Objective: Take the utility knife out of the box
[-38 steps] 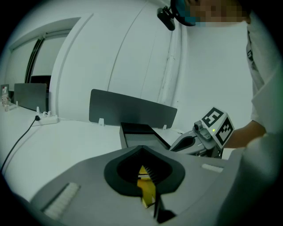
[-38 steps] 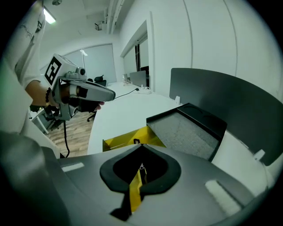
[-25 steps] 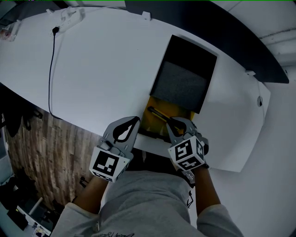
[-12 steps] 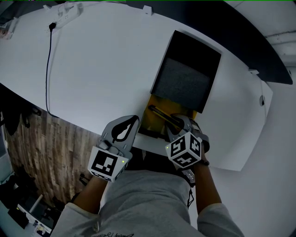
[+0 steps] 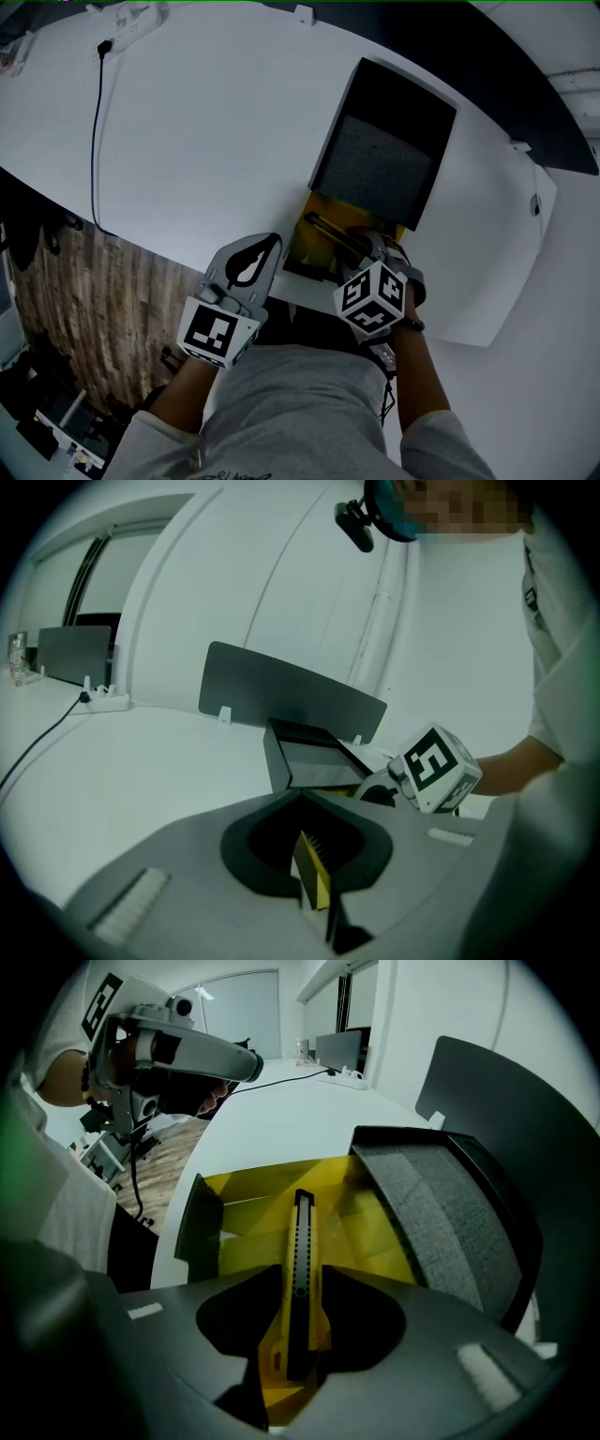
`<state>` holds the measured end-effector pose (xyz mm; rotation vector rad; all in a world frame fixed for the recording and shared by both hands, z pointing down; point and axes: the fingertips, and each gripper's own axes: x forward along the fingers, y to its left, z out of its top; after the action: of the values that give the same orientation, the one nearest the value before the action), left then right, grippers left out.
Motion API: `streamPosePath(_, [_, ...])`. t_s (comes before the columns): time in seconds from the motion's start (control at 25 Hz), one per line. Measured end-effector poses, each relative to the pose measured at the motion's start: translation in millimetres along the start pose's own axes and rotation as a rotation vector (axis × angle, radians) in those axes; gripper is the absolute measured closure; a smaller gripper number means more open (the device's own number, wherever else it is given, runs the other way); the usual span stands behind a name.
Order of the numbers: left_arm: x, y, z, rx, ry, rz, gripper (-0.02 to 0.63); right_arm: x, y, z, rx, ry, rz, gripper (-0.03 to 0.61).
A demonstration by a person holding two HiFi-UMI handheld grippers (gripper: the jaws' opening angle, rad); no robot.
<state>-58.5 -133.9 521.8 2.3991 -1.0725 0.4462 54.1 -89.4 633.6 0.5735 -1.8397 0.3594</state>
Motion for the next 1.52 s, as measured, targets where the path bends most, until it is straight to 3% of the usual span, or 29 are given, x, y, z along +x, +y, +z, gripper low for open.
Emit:
streamPosePath(0.8, [-1,5,-7,-0.021,0.005,0.002,0.614,6,2,-1,0.023,0.034,0.028,0.446])
streamPosePath(1.52, [-5,-2,1,-0.004,-0.011,0.006,0.612,-5,-3,0,0.056,-0.007,0.010,0.446])
